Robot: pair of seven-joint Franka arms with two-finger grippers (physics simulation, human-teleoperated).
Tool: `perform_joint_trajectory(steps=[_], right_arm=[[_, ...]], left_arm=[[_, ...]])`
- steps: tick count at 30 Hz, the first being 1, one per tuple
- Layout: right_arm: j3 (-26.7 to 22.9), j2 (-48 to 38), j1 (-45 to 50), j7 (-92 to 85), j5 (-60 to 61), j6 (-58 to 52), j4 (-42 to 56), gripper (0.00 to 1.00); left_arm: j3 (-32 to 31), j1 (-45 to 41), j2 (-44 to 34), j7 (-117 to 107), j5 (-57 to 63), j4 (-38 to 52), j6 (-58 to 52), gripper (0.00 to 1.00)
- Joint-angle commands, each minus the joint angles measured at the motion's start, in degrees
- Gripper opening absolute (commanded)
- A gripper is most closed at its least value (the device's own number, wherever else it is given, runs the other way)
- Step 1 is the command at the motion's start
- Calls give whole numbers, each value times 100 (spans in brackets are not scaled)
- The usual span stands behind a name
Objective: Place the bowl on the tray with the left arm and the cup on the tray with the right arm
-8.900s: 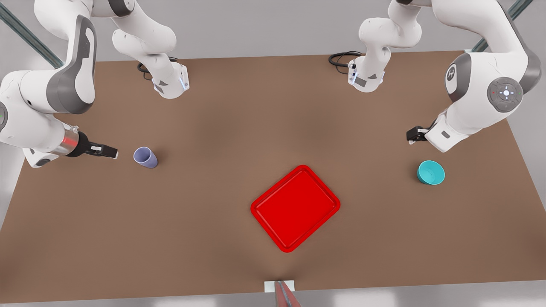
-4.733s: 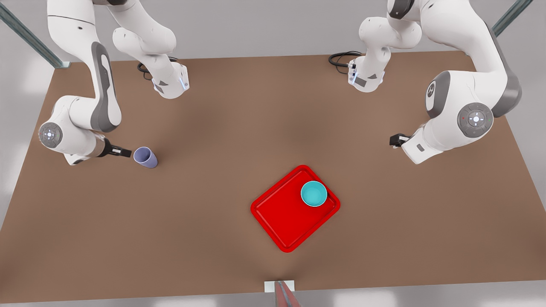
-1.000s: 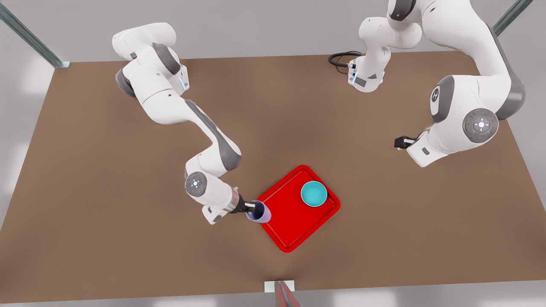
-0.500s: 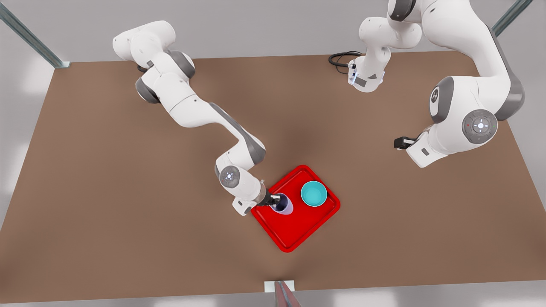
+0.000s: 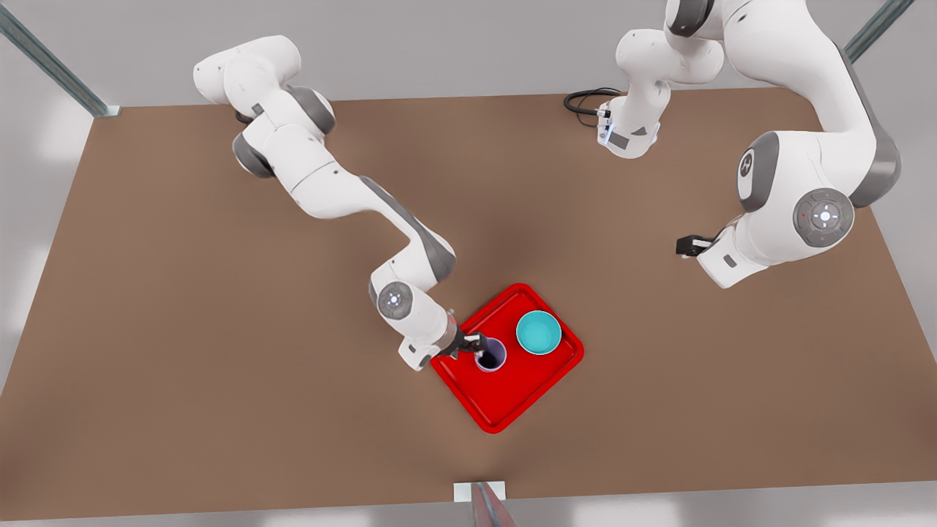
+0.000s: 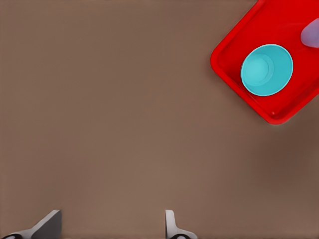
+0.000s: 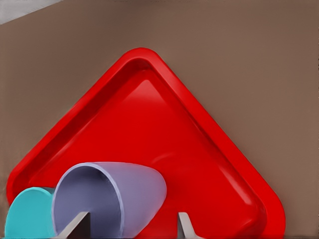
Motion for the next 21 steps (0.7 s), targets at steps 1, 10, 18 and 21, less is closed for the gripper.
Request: perform_joint_trajectory(steps=[1, 10, 18, 21], right_arm=[[0, -37, 0, 0, 0, -9, 0, 98], [-88, -3210, -1810, -88, -483, -2909, -1855, 100], [-1441, -5337, -2426, -2531, -264, -4412, -3472, 100], [-1494, -5126, -2391, -2619, -255, -4518, -3147, 100]], left_arm=[[0, 1, 0, 0, 0, 0, 1, 100], [-17, 1, 0, -35, -52, 53, -52, 100], [-26, 1, 8, -26, -17, 53, -87, 100], [-26, 1, 8, -26, -17, 53, -87, 100]])
